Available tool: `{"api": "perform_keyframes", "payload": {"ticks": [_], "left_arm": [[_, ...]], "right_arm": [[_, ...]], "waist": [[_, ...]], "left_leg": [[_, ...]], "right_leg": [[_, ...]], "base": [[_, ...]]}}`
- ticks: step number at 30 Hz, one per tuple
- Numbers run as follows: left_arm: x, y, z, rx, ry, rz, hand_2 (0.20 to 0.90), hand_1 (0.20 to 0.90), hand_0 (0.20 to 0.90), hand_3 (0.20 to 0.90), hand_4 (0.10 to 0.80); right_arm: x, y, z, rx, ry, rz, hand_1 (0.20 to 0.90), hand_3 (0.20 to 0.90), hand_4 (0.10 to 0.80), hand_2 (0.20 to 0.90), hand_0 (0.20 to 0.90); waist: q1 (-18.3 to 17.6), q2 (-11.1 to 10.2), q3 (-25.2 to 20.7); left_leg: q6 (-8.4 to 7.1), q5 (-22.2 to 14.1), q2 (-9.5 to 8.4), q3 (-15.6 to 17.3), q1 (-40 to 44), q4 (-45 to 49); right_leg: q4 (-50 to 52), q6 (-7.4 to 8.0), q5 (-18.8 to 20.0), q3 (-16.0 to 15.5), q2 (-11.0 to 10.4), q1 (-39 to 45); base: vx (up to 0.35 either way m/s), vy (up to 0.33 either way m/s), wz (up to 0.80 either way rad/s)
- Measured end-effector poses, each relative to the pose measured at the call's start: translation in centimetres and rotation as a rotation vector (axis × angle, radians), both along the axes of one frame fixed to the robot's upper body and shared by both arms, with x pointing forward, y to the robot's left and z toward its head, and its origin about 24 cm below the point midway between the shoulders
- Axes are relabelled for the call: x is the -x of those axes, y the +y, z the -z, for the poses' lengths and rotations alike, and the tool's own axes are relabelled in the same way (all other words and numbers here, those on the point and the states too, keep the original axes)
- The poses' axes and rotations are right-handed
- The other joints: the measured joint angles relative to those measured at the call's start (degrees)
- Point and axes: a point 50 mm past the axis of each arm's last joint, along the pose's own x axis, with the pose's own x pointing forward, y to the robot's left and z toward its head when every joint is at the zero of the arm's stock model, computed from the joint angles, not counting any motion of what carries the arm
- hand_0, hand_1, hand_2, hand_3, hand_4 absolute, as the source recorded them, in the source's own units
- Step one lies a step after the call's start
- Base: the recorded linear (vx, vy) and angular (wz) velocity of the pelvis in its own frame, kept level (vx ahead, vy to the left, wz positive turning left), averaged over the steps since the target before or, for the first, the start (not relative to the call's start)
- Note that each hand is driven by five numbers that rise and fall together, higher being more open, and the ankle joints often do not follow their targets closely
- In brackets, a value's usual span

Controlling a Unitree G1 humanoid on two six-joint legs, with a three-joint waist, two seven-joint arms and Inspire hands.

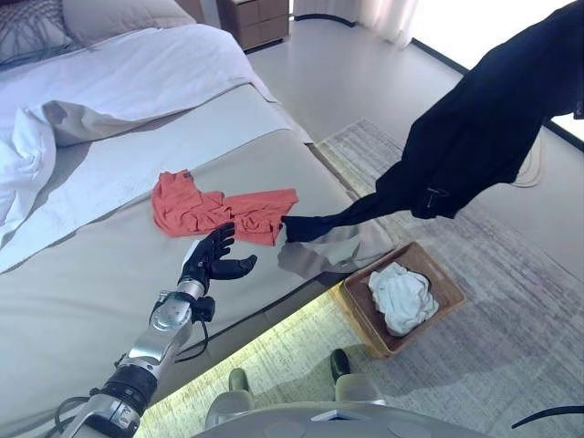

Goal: Pick up the clothes from the bed and place them into the basket

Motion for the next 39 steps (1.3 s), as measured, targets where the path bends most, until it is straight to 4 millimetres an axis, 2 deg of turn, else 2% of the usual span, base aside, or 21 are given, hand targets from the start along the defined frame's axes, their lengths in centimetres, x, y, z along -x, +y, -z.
{"api": "perform_keyframes", "payload": {"ticks": [4,8,13,20,25,30,34,39], "left_arm": [[0.2,-0.1,0.2,0.001,0.011,0.009,0.9,0.9,0.9,0.9,0.8],[0.5,-0.7,0.9,0.006,0.038,0.03,0.9,0.9,0.9,0.9,0.8],[0.5,-1.1,1.1,0.01,0.043,0.045,0.9,0.9,0.9,0.9,0.8],[0.6,-1.8,1.3,0.026,0.05,0.059,0.9,0.9,0.9,0.9,0.8],[0.7,-1.6,1.8,0.021,0.072,0.05,0.9,0.9,0.9,0.9,0.8],[0.8,-1.8,1.9,-0.004,0.068,0.065,0.9,0.9,0.9,0.9,0.8],[0.8,-1.8,1.9,-0.007,0.068,0.064,0.9,0.9,0.9,0.9,0.8],[0.7,-1.8,1.9,-0.008,0.066,0.057,0.9,0.9,0.9,0.9,0.8]], "right_arm": [[0.6,-0.9,0.5,0.0,0.025,0.029,0.3,0.2,0.1,0.3,0.3],[1.6,-2.0,-0.6,0.027,0.015,0.072,0.3,0.2,0.1,0.3,0.3],[2.1,-2.5,-1.0,0.023,0.024,0.071,0.3,0.2,0.1,0.3,0.3],[1.4,-2.1,1.9,0.04,0.211,-0.016,0.3,0.2,0.1,0.3,0.3],[0.3,-0.9,7.4,0.0,0.378,-0.095,0.3,0.2,0.1,0.3,0.3],[-0.3,1.6,14.0,-0.079,0.522,-0.212,0.3,0.2,0.1,0.3,0.3],[0.3,2.9,17.6,-0.13,0.588,-0.26,0.3,0.2,0.1,0.3,0.3],[1.1,3.8,21.0,-0.192,0.643,-0.269,0.3,0.2,0.1,0.3,0.3]], "waist": [[-1.5,0.6,-0.5],[-2.6,2.1,-1.5],[-4.2,2.1,-1.5],[-4.3,2.1,-1.5],[-4.2,1.9,-2.4],[-4.0,1.9,-2.5],[-3.9,1.9,-2.4],[-4.2,1.9,-2.4]], "left_leg": [[-0.16,-0.1,0.35,0.6,0.2,-0.1],[0.01,-0.3,0.39,1.7,0.2,-0.2],[0.0,-0.3,0.38,2.1,0.2,-0.2],[-0.07,-0.5,0.39,3.4,0.6,-0.2],[-0.07,-0.5,0.45,3.4,0.6,-0.2],[-0.07,-0.5,0.41,3.4,0.5,-0.2],[-0.05,-0.6,0.39,3.3,0.5,-0.2],[0.01,-0.6,0.4,3.4,0.5,-0.2]], "right_leg": [[0.0,-0.01,0.0,0.5,0.4,-0.1],[0.0,0.35,0.2,1.9,0.6,-0.9],[0.0,0.34,0.3,2.2,0.7,-1.0],[0.0,0.48,0.4,3.4,0.7,-1.6],[0.0,0.44,0.4,3.4,0.8,-1.6],[0.0,0.44,0.4,3.3,0.7,-1.7],[0.0,0.47,0.5,3.3,0.7,-1.7],[0.0,0.49,0.5,3.3,0.7,-1.7]], "base": [[0.016,-0.01,-0.1],[0.007,-0.013,-0.14],[-0.01,-0.008,-0.05],[0.002,-0.008,-0.1],[0.0,0.0,0.0],[-0.022,-0.001,0.01],[0.0,0.0,0.0],[0.0,0.0,0.0]]}}
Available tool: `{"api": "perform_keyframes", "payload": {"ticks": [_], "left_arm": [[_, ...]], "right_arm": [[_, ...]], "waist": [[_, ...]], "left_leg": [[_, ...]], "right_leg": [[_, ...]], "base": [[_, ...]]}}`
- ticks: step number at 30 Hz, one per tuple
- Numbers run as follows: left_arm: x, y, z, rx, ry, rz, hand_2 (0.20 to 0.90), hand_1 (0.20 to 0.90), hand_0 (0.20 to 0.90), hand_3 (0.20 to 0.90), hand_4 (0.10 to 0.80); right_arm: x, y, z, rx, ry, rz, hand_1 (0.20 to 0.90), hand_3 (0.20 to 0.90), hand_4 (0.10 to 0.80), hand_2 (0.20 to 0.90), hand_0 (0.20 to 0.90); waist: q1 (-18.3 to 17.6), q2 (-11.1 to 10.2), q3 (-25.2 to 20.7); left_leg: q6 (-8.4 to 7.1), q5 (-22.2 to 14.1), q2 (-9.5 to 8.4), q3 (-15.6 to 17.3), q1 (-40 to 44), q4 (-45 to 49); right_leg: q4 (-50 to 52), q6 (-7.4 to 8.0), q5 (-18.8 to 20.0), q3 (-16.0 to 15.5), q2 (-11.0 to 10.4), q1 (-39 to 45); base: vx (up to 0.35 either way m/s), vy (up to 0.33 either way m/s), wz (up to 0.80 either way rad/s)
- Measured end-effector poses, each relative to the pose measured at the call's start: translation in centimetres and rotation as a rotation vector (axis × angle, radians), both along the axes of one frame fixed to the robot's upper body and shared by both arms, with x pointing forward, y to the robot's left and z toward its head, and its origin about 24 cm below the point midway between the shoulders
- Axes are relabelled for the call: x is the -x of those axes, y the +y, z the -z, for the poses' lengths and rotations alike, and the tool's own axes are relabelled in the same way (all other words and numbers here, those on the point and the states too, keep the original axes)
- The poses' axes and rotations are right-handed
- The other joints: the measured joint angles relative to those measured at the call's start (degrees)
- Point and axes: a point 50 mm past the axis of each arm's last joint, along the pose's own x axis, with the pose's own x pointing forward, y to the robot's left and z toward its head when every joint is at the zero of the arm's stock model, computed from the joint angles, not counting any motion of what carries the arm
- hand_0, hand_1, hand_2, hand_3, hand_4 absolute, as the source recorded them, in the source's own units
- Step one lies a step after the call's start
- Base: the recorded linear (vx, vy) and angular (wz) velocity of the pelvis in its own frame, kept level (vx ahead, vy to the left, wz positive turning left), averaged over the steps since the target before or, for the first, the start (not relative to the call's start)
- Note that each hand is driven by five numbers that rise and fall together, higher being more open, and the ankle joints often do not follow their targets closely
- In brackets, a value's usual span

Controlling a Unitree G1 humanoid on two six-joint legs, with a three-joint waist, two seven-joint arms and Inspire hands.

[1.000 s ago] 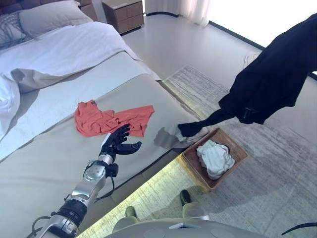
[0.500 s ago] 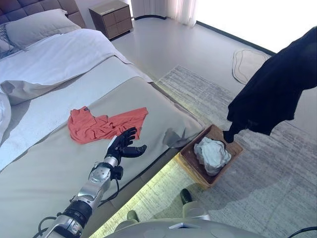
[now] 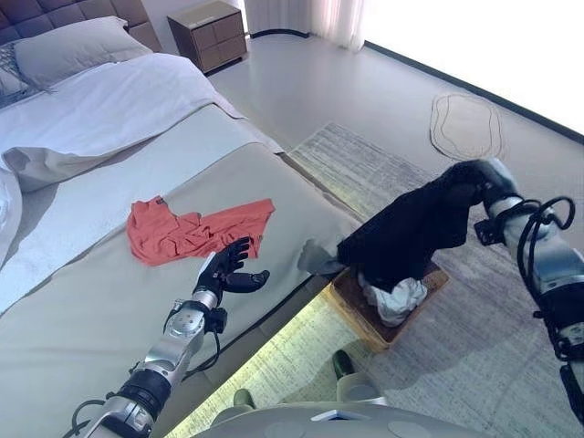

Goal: Pick up the clothes from the bed and place them into the basket

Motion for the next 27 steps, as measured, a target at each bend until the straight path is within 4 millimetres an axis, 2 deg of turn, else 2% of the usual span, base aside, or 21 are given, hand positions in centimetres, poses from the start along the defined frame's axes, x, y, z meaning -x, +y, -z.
{"api": "perform_keyframes", "payload": {"ticks": [5,11,17,22,23,24,27], "left_arm": [[-0.1,-0.3,0.0,0.005,-0.003,-0.019,0.9,0.9,0.9,0.9,0.8],[-0.1,-0.2,0.1,-0.009,0.01,-0.042,0.9,0.9,0.9,0.9,0.8],[-0.1,-0.2,0.1,-0.01,0.009,-0.043,0.9,0.9,0.9,0.9,0.8],[-0.2,-0.3,-0.1,-0.008,0.0,-0.04,0.9,0.9,0.9,0.9,0.8],[-0.3,-0.3,-0.1,-0.008,-0.001,-0.04,0.9,0.9,0.9,0.9,0.8],[-0.3,-0.3,-0.1,-0.007,-0.001,-0.04,0.9,0.9,0.9,0.9,0.8],[-0.3,-0.4,-0.1,-0.006,-0.002,-0.038,0.9,0.9,0.9,0.9,0.8]], "right_arm": [[0.7,-0.2,3.0,-0.05,0.062,0.065,0.3,0.2,0.1,0.3,0.3],[2.1,-1.6,6.2,-0.064,0.151,0.186,0.3,0.2,0.1,0.3,0.3],[2.6,-2.2,7.0,-0.047,0.175,0.234,0.3,0.2,0.1,0.3,0.3],[2.7,-2.4,7.0,-0.039,0.164,0.248,0.3,0.2,0.1,0.3,0.3],[2.7,-2.4,7.0,-0.038,0.16,0.246,0.408,0.326,0.226,0.408,0.408],[2.7,-2.3,6.9,-0.038,0.155,0.242,0.9,0.9,0.8,0.9,0.9],[2.5,-2.2,6.8,-0.005,0.146,0.208,0.9,0.9,0.8,0.9,0.9]], "waist": [[0.1,-0.1,0.0],[0.1,0.0,0.1],[0.1,0.4,0.3],[0.2,1.8,1.2],[0.2,2.1,1.3],[0.2,2.4,1.5],[0.5,3.1,1.9]], "left_leg": [[0.0,0.0,0.05,0.1,0.0,0.0],[0.01,0.0,0.08,0.1,-0.2,0.0],[0.0,0.0,0.09,0.1,-1.0,0.0],[0.0,0.0,0.09,0.1,-1.0,0.0],[0.0,0.0,0.1,0.0,-1.0,0.0],[0.0,0.0,0.11,0.0,-1.0,0.0],[0.0,0.0,0.11,0.0,-1.0,0.0]], "right_leg": [[0.0,0.01,0.0,0.0,0.0,0.0],[0.0,0.03,0.0,0.1,0.0,-0.3],[0.0,0.02,0.0,0.1,0.0,-1.1],[0.0,0.02,0.0,0.0,0.0,-1.0],[0.0,0.02,0.0,0.0,0.0,-1.0],[0.0,0.02,0.0,0.0,0.0,-1.0],[0.0,0.02,0.0,-0.1,0.0,-1.0]], "base": [[-0.006,-0.004,0.0],[-0.031,-0.024,-0.01],[-0.007,-0.009,0.0],[0.0,0.0,0.0],[0.0,0.0,0.0],[0.0,0.0,0.0],[0.0,0.0,0.0]]}}
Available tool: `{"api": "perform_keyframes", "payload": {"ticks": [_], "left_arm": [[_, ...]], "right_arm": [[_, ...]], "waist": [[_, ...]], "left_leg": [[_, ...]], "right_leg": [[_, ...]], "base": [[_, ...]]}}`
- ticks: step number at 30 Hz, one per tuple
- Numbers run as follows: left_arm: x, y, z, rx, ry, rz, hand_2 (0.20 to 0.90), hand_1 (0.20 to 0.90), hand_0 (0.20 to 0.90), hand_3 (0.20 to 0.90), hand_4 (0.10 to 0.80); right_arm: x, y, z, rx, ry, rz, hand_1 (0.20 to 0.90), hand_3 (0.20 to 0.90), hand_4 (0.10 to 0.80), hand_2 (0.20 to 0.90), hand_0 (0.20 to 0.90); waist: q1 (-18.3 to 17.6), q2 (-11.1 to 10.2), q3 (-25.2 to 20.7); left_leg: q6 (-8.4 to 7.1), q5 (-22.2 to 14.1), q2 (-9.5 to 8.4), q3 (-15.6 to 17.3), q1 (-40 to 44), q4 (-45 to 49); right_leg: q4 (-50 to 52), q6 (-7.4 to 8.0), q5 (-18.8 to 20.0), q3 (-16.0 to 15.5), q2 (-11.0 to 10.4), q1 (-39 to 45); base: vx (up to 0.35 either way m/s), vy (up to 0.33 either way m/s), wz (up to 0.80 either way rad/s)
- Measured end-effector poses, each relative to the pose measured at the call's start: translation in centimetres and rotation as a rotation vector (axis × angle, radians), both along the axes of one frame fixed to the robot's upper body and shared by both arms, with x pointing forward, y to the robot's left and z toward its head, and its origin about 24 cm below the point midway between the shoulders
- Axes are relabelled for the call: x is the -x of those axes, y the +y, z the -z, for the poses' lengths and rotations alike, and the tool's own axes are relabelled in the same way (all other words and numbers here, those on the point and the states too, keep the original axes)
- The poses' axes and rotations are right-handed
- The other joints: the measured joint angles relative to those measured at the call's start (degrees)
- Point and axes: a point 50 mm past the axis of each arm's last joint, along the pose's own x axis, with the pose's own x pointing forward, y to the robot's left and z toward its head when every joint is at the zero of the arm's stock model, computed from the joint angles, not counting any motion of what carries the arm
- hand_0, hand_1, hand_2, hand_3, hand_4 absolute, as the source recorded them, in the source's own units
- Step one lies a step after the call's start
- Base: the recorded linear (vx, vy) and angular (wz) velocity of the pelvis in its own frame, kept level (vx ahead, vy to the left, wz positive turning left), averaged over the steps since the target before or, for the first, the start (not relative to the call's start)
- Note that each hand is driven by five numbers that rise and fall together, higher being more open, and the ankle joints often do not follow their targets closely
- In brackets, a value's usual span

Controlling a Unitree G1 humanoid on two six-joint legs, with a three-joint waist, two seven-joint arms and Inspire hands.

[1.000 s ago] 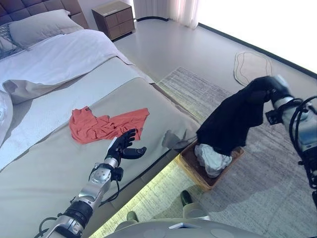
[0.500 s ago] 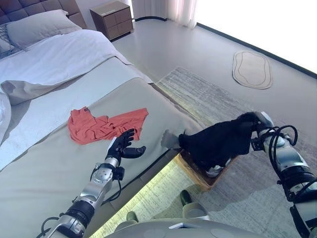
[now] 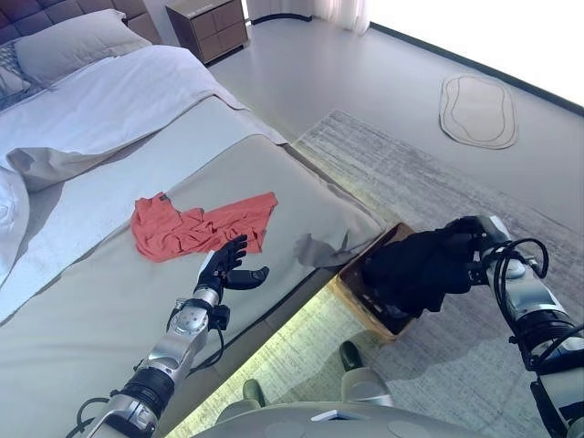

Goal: Pick up the clothes from the bed and place them into the basket

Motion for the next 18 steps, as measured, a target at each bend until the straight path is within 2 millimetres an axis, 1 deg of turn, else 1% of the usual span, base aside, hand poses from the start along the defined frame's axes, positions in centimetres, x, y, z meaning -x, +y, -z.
{"api": "perform_keyframes", "payload": {"ticks": [6,18], "left_arm": [[0.0,-0.01,-0.01,0.0,0.0,0.001,0.9,0.9,0.9,0.9,0.8],[-0.06,-0.08,-0.12,0.002,-0.006,0.002,0.9,0.9,0.9,0.9,0.8]], "right_arm": [[-0.1,0.06,-0.17,0.059,0.005,-0.03,0.9,0.9,0.8,0.9,0.9],[-0.03,-0.06,-0.14,0.076,0.014,-0.019,0.9,0.9,0.8,0.9,0.9]], "waist": [[0.8,0.1,0.1],[1.2,0.1,0.1]], "left_leg": [[0.0,0.0,-0.03,0.0,-0.1,0.0],[0.0,0.0,-0.03,-0.2,-0.6,0.0]], "right_leg": [[0.0,0.0,0.0,0.0,-0.1,-0.1],[0.0,0.0,0.0,-0.3,-0.1,-0.4]], "base": [[0.0,0.0,0.0],[0.0,0.0,0.0]]}}
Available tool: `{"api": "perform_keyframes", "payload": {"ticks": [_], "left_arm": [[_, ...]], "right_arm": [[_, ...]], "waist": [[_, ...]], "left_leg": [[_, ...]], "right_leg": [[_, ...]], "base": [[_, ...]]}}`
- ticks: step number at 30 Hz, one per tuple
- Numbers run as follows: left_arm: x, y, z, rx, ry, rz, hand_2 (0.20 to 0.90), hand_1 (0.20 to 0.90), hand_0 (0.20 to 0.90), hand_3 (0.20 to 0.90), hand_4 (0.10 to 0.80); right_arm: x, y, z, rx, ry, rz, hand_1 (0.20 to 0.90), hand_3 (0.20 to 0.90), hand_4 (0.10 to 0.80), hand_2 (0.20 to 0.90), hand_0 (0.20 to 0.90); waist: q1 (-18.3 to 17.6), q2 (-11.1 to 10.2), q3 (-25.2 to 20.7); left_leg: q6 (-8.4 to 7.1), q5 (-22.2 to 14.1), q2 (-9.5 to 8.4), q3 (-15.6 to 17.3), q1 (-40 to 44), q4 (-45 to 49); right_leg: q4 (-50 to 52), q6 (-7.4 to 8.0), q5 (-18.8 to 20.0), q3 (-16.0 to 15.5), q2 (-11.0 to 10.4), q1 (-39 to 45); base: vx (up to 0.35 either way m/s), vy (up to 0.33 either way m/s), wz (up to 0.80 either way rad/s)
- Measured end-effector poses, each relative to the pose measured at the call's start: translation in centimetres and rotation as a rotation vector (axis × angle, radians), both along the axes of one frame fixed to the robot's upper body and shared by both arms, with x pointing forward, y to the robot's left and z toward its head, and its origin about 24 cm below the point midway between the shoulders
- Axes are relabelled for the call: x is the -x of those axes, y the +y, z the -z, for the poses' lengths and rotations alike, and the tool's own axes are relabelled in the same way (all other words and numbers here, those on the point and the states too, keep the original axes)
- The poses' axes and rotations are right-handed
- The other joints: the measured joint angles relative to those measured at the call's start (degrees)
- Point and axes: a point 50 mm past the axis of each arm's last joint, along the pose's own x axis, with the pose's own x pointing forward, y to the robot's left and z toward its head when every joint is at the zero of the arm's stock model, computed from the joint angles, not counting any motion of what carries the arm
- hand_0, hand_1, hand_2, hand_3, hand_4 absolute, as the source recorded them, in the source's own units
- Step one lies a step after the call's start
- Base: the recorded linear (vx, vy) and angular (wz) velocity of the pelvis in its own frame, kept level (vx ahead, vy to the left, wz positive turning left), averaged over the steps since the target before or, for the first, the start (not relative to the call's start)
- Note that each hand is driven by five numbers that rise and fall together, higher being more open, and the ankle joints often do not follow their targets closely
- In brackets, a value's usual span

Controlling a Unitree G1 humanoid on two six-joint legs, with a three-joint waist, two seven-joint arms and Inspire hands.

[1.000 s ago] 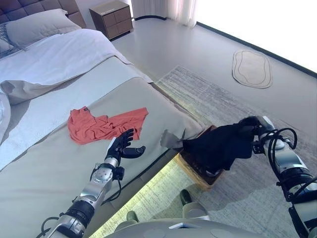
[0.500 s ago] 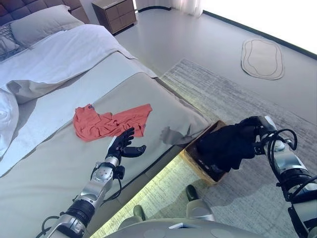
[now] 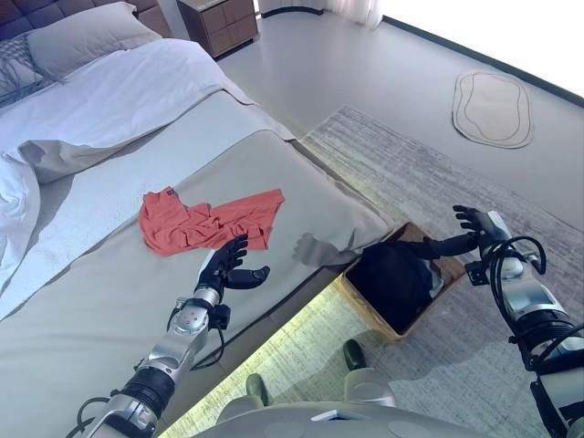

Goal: Pick up the clothes from the bed and place them into the basket

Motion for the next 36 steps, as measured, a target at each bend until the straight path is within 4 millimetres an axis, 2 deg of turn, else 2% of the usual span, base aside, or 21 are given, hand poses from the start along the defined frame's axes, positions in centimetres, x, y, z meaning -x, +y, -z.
{"api": "perform_keyframes", "payload": {"ticks": [8,12,15,19,21,31,36], "left_arm": [[0.0,0.1,0.0,-0.003,-0.001,-0.009,0.9,0.9,0.9,0.9,0.8],[0.0,0.0,0.0,-0.002,0.0,-0.016,0.9,0.9,0.9,0.9,0.8],[0.1,0.0,0.2,-0.002,0.007,-0.023,0.9,0.9,0.9,0.9,0.8],[0.8,0.1,0.8,0.003,0.028,-0.037,0.9,0.9,0.9,0.9,0.8],[1.2,0.3,1.0,-0.001,0.04,-0.058,0.9,0.9,0.9,0.9,0.8],[1.7,1.5,1.2,0.006,0.045,-0.123,0.9,0.9,0.9,0.9,0.8],[1.7,1.6,1.1,0.013,0.04,-0.127,0.9,0.9,0.9,0.9,0.8]], "right_arm": [[0.0,0.1,0.0,-0.006,0.005,-0.008,0.9,0.9,0.8,0.9,0.9],[-0.6,0.8,-0.8,-0.011,-0.026,-0.047,0.9,0.9,0.8,0.9,0.9],[-1.9,1.6,-2.3,-0.009,-0.075,-0.086,0.9,0.9,0.8,0.9,0.9],[-4.0,2.7,-5.1,0.079,-0.131,-0.16,0.9,0.9,0.8,0.9,0.9],[-5.3,3.9,-6.9,0.135,-0.17,-0.219,0.9,0.9,0.8,0.9,0.9],[-8.8,8.7,-12.0,0.236,-0.29,-0.379,0.9,0.9,0.8,0.9,0.9],[-10.1,10.5,-13.9,0.282,-0.331,-0.4,0.9,0.9,0.8,0.9,0.9]], "waist": [[0.2,0.0,0.0],[0.7,0.2,1.2],[1.8,0.4,1.5],[4.0,0.7,1.5],[5.9,0.6,1.5],[13.5,1.2,1.4],[17.4,3.0,3.2]], "left_leg": [[0.0,0.0,0.02,-0.3,0.2,0.0],[-0.01,0.0,0.1,-1.6,0.6,0.0],[-0.18,0.2,0.19,-3.0,-0.4,0.0],[-0.59,0.9,0.34,-5.0,-0.5,0.2],[-0.69,1.3,0.53,-6.0,-0.8,0.3],[-0.87,3.3,0.44,-13.0,-5.1,0.3],[-0.58,4.3,-1.5,-17.4,-10.4,2.3]], "right_leg": [[0.0,0.0,0.0,-0.2,0.0,0.4],[0.0,0.0,-0.1,-1.5,-0.1,1.6],[0.0,0.0,-0.1,-2.7,-0.1,1.3],[-0.1,-0.02,-0.1,-4.5,-0.1,2.5],[-0.1,0.01,-0.1,-5.4,0.1,2.9],[-0.1,-0.57,-0.8,-12.3,-0.3,2.9],[0.7,-0.32,-1.0,-16.2,-1.9,0.9]], "base": [[0.033,-0.002,0.02],[-0.015,-0.016,0.13],[0.038,0.006,0.23],[0.052,-0.013,0.26],[0.064,-0.006,0.25],[0.018,0.018,0.36],[-0.111,0.073,0.43]]}}
